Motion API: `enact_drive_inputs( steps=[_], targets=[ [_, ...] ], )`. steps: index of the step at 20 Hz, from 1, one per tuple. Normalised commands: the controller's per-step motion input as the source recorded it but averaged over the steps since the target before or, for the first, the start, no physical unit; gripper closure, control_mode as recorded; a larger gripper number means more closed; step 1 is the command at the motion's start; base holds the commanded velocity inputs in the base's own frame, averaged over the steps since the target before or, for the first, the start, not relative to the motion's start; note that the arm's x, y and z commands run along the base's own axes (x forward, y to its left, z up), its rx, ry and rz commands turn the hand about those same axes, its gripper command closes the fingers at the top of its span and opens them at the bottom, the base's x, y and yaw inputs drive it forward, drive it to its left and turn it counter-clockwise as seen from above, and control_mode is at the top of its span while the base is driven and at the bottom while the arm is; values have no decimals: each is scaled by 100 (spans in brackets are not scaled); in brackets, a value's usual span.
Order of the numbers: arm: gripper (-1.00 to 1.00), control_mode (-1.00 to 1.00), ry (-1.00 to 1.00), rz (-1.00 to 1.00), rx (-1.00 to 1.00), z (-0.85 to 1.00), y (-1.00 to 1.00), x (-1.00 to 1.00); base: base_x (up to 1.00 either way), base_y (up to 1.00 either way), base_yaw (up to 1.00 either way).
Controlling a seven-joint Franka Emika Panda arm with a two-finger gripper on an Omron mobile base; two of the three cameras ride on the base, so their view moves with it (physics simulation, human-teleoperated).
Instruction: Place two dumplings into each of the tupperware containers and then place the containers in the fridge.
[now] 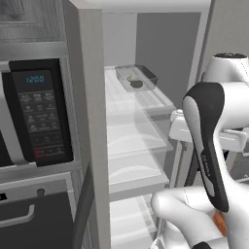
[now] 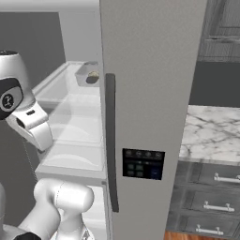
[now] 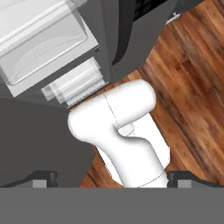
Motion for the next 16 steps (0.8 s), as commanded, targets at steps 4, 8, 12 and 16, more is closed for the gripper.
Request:
enact_drive_inputs(
  steps=[4,8,12,16],
  targets=[
    [-100,-100,-3,11,0,12,0,-19,0,0,0],
    [-100,100,0,0,0,0,0,0,-80,-14,5],
    [-100,100,0,0,0,0,0,0,-96,-68,-37],
    [-100,100,0,0,0,0,0,0,-19,-25,-83]
  ],
)
